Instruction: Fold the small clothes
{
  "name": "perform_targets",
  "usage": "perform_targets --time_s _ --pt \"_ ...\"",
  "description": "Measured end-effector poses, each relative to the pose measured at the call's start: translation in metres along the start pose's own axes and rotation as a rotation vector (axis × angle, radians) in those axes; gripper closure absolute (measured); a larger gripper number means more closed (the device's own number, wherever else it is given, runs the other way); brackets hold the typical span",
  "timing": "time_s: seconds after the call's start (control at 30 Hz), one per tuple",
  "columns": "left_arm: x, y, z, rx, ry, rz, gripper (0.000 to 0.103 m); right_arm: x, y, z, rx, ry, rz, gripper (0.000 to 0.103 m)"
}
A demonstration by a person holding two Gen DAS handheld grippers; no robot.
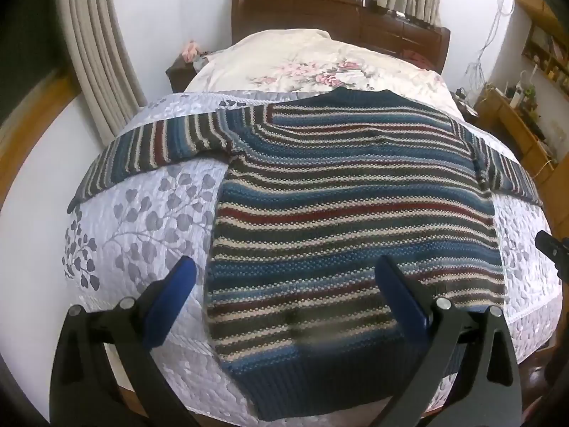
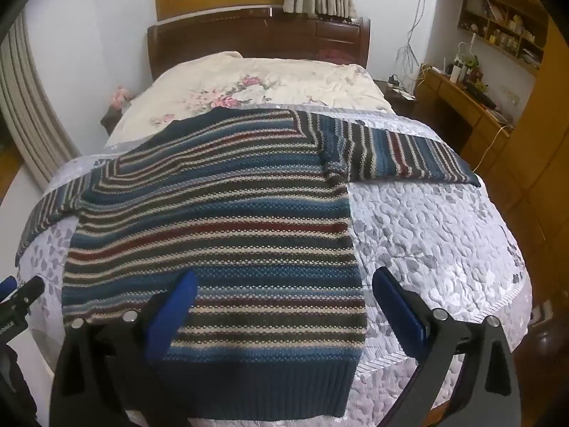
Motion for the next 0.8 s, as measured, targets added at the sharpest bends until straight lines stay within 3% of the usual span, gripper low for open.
perform_targets --time_s 0.8 --pt "0.007 -0.002 -0.002 -0.033 0.016 0.012 0.003 0.014 -0.001 0.001 0.01 0.017 0.02 0.004"
Point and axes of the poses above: each gripper's, at about its wrist camera, not at the fingertips, and x roughly the way its jaws point, y to its left, z to its top, the point moved 8 cm from there along x, roughly the way its jaws point, and after that the axes turned 14 degrees about -y, right-handed, at the moved point
